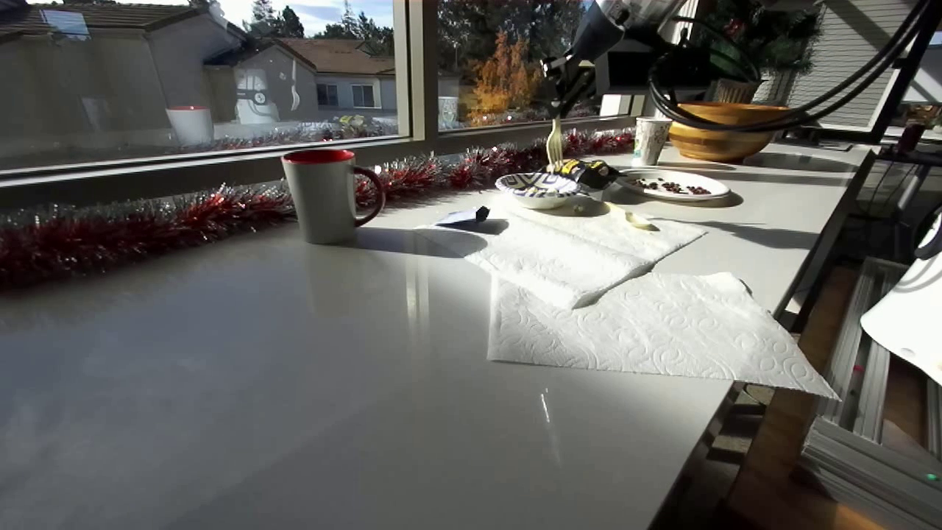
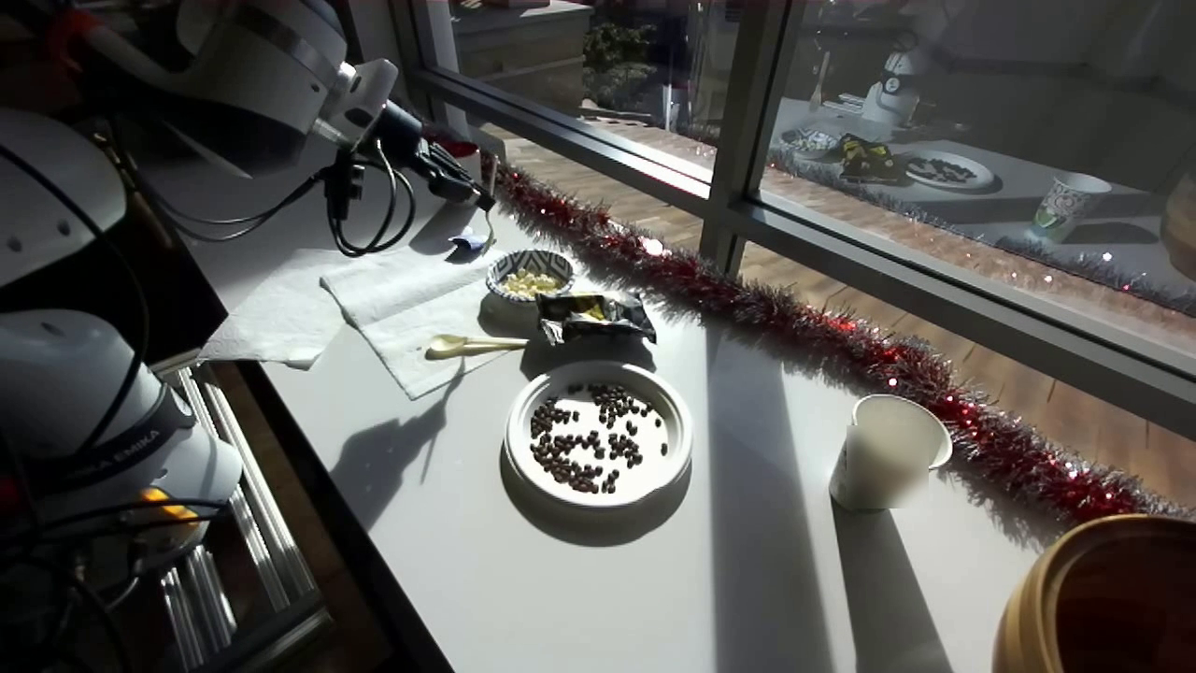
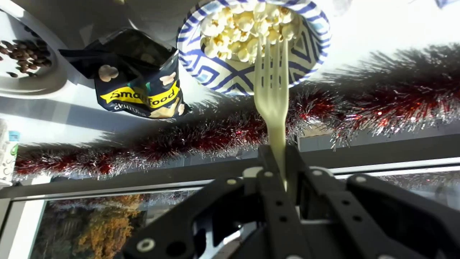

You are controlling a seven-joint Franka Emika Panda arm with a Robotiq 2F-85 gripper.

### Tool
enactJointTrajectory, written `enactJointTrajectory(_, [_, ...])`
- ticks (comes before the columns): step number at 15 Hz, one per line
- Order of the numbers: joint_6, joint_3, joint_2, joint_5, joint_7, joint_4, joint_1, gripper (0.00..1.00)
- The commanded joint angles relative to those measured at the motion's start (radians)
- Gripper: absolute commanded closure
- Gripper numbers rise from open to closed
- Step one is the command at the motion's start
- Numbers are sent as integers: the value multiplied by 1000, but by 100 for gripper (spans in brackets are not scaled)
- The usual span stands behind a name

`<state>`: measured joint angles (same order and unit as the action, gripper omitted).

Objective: Use the fork to put the white object in the bowl

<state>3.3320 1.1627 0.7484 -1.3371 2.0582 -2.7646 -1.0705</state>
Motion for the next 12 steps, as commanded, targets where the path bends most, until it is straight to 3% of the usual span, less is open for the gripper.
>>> enactJointTrajectory(1, [-33,-39,-250,-82,-81,30,6,97])
enactJointTrajectory(7, [-153,77,-563,-31,-263,19,-21,97])
enactJointTrajectory(9, [-231,139,-668,62,-400,8,-52,97])
enactJointTrajectory(12, [-396,135,-814,251,-607,47,5,97])
